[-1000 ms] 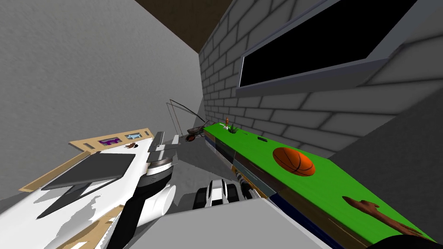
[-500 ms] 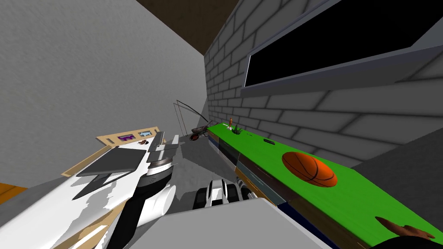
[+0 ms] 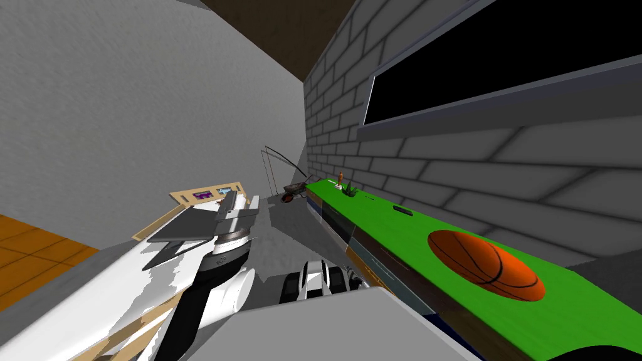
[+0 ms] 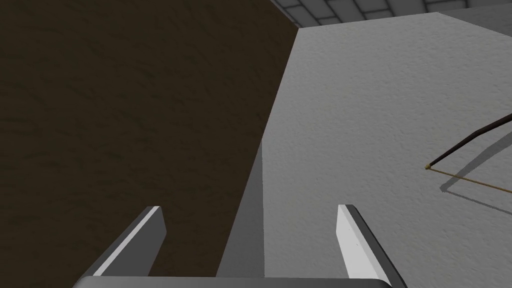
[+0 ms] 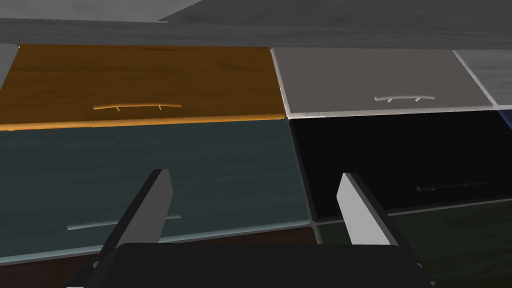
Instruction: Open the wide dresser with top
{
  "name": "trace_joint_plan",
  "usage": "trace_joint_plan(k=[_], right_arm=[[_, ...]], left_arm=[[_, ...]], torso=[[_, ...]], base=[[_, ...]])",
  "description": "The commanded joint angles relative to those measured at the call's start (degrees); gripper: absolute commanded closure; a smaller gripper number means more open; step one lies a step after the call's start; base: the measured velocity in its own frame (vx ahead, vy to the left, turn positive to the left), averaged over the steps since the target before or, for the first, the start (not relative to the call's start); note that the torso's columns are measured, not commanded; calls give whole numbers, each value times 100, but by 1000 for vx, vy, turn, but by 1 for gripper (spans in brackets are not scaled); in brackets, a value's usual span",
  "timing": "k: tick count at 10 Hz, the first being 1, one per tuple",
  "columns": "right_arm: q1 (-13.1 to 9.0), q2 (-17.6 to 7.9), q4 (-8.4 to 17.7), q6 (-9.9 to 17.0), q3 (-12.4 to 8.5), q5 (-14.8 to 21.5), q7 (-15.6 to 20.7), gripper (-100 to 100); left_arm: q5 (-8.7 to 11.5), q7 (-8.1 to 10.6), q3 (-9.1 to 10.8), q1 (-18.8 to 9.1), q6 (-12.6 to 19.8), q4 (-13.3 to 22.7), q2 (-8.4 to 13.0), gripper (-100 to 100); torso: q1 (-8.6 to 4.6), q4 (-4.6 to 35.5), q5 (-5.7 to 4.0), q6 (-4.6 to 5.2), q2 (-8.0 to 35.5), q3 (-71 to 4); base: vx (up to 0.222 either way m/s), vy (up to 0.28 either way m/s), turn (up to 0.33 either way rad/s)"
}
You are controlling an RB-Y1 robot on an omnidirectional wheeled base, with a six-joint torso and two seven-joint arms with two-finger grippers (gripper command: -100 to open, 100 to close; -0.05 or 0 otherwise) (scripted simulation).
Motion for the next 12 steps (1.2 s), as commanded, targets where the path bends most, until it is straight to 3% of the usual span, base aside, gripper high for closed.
trace_joint_plan(k=[1,3,4,6,8,9,11,12], right_arm=[[-66,-18,273,332,62,58,29,-100],[-170,-28,628,699,176,241,51,-100],[-277,-43,928,836,289,421,75,-100],[-277,-43,976,1057,289,421,75,-100],[-385,-61,1319,1405,399,598,101,-100],[-494,-81,1626,1551,507,770,128,-100],[-494,-81,1653,1741,507,770,128,-100],[-603,-103,1886,1977,612,938,158,-100]], left_arm=[[0,0,1,1,0,0,0,0],[0,0,0,0,0,0,0,0],[0,0,1,0,0,0,0,0],[0,0,1,1,0,0,0,0],[0,0,0,0,0,0,0,0],[0,0,1,1,0,0,0,0],[0,0,1,1,0,0,0,0],[0,0,1,1,0,0,1,0]], torso=[[-11,0,-1,4,5,1],[-14,4,-5,-3,11,8],[-13,2,-3,4,10,6],[-11,1,-2,4,10,4],[-9,4,-4,-3,10,7],[-13,1,-2,4,8,4],[-13,1,-3,4,8,4],[-23,3,-6,3,16,9]], base=[[28,26,-21],[51,52,172],[68,63,208],[47,44,44],[58,56,174],[66,67,203],[58,40,42],[77,42,246]])
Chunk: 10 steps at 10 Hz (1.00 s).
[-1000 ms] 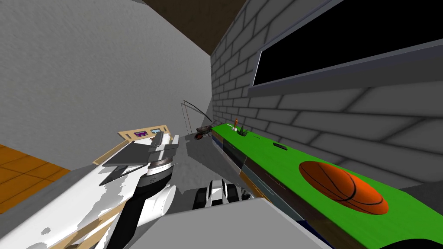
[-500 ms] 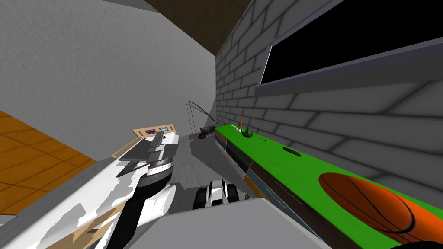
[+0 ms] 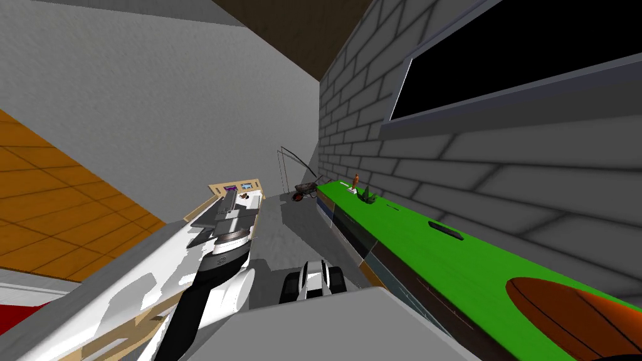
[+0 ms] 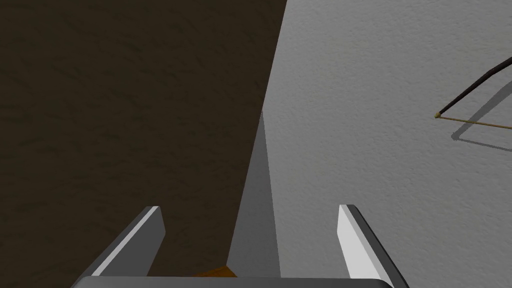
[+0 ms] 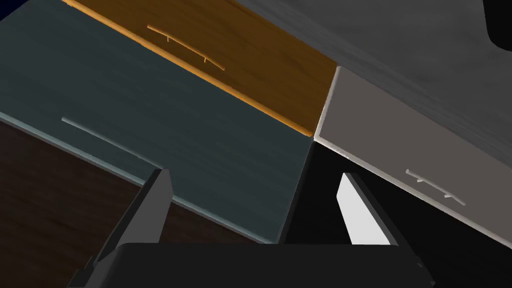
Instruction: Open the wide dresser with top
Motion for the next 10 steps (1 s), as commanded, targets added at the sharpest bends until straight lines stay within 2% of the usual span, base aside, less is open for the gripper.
trace_joint_plan(k=[1,2,3,4,6,7,8,9,10], right_arm=[[-128,-24,379,374,108,179,16,-100],[-237,-48,694,550,210,340,47,-100],[-237,-48,694,651,210,340,47,-100],[-345,-74,952,824,308,496,79,-100],[-345,-74,996,979,308,496,79,-100],[-451,-102,1285,1187,402,644,112,-100],[-451,-102,1285,1259,402,644,112,-100],[-555,-131,1469,1501,491,785,145,-100],[-555,-131,1559,1522,491,785,145,-100]], left_arm=[[0,0,-1,-1,0,0,0,0],[0,0,0,0,0,0,0,0],[0,0,-1,0,0,0,0,0],[0,0,0,0,0,0,0,0],[0,0,0,0,0,0,0,0],[0,0,0,0,0,0,0,0],[0,0,0,-1,0,0,0,0],[0,0,0,0,0,0,0,0],[0,0,0,0,0,0,0,0]], torso=[[10,-1,1,-6,-10,-4],[10,-3,3,1,-8,-5],[16,-2,4,-3,-14,-7],[14,-2,4,0,-6,-5],[8,-2,2,1,-5,-3],[0,3,0,1,12,7],[10,3,1,-4,3,4],[13,0,3,-2,-3,-1],[16,-4,4,-4,-20,-10]], base=[[74,36,114],[90,53,138],[87,51,122],[107,56,245],[65,28,31],[53,33,140],[58,34,142],[92,44,186],[102,28,112]])
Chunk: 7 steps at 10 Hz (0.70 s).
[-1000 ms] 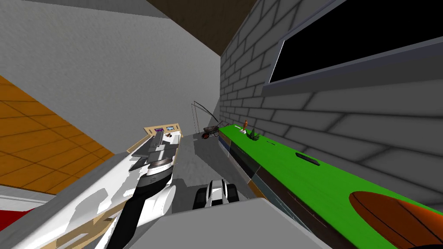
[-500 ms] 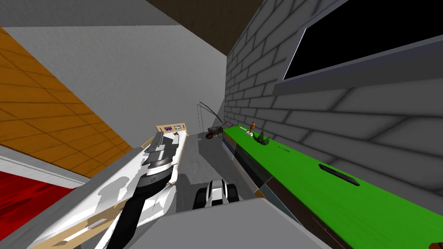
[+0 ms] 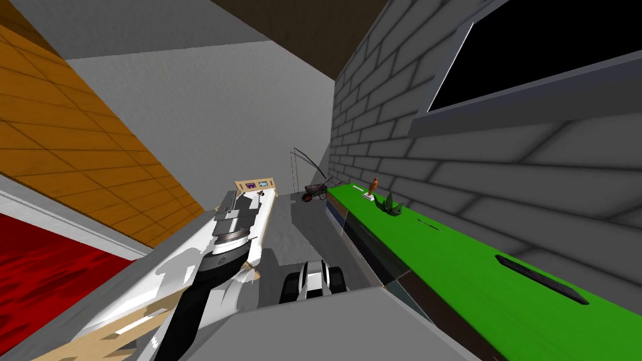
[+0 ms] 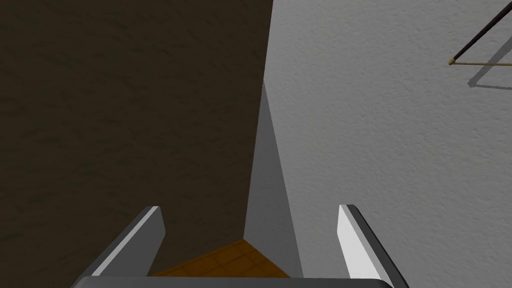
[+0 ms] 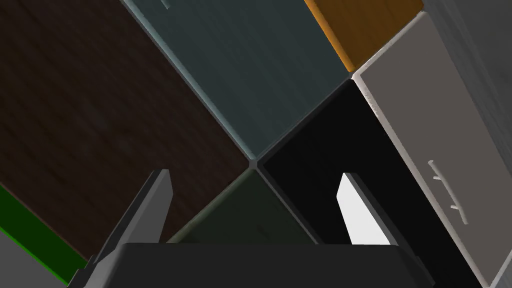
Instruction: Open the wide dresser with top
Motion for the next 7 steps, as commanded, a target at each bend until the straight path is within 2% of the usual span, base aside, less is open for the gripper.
trace_joint_plan(k=[1,2,3,4,5,6,7], right_arm=[[-97,-85,335,367,122,189,86,-100],[-97,-85,335,425,122,189,86,-100],[-193,-115,576,648,201,314,119,-100],[-193,-115,576,653,201,314,119,-100],[-284,-147,798,863,275,430,151,-100],[-284,-147,798,863,275,430,151,-100],[-370,-177,998,1054,343,536,181,-100]], left_arm=[[0,0,0,1,0,0,0,0],[0,0,0,0,0,0,0,0],[0,0,1,1,0,0,0,0],[0,0,0,0,0,0,0,0],[0,0,1,0,0,0,0,0],[0,0,0,0,0,0,0,0],[0,0,1,1,0,0,0,0]], torso=[[-8,-2,-1,5,2,-1],[-10,0,-2,1,2,0],[-10,2,-3,5,16,7],[1,4,0,1,18,10],[-4,4,-1,4,23,13],[-10,5,-2,0,18,10],[-8,3,-3,5,18,9]], base=[[123,21,224],[99,12,96],[100,38,155],[83,26,88],[87,8,203],[75,9,79],[94,18,127]])
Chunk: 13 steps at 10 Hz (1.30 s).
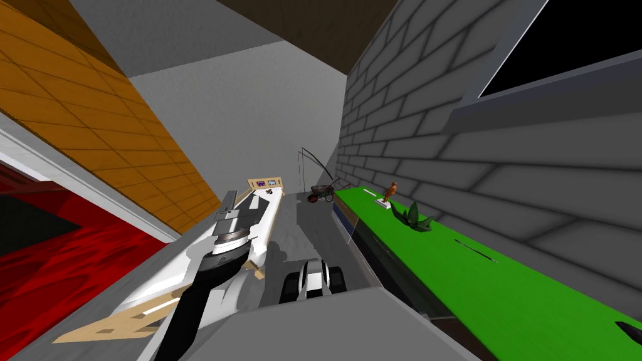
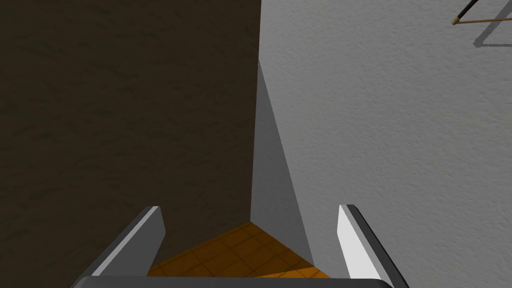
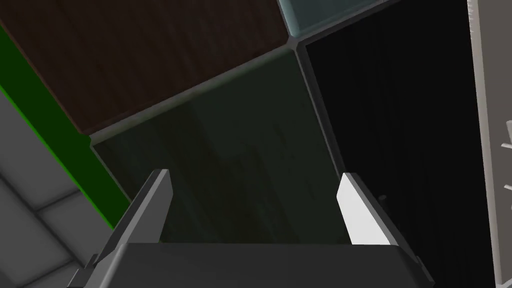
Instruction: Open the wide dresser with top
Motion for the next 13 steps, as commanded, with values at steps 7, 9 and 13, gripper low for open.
trace_joint_plan(k=[7,9,13], right_arm=[[-375,-116,919,768,292,453,91,-100],[-477,-144,1121,962,365,566,132,-100],[-426,-294,881,827,312,489,241,-100]], left_arm=[[0,0,0,0,0,0,0,0],[0,0,0,-1,0,0,0,0],[0,0,0,-1,0,0,0,0]], torso=[[-1,3,0,-4,6,5],[4,4,2,-4,8,6],[-40,4,4,-3,3,8]], base=[[94,9,115],[55,1,115],[1,-21,22]])
